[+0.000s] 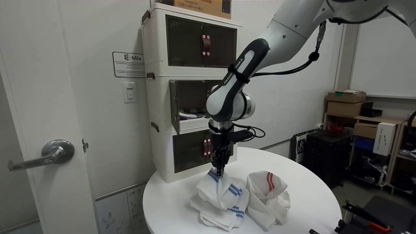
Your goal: Place one towel inside the middle shelf
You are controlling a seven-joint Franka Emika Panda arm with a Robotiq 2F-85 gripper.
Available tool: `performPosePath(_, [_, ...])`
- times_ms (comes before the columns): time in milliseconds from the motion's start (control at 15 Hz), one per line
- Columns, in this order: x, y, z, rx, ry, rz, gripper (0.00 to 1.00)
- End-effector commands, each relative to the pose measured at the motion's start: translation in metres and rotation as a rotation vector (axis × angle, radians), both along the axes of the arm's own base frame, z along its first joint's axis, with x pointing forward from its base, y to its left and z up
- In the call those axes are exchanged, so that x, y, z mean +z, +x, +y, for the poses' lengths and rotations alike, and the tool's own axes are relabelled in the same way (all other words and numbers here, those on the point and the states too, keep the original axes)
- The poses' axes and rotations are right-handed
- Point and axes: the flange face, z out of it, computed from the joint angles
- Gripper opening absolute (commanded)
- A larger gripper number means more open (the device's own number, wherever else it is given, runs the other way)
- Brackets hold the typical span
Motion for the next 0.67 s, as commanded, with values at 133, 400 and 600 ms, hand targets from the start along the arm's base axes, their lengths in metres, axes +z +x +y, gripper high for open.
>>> performPosePath(133, [0.035,0.006,0.0,-0.017,-0.055,-0.046,0.02])
performPosePath(400, [0.052,0.015,0.009,0.002,-0.098,-0.08,0.02])
performPosePath(600, [0.071,0.023,0.017,0.021,-0.137,-0.114,0.02])
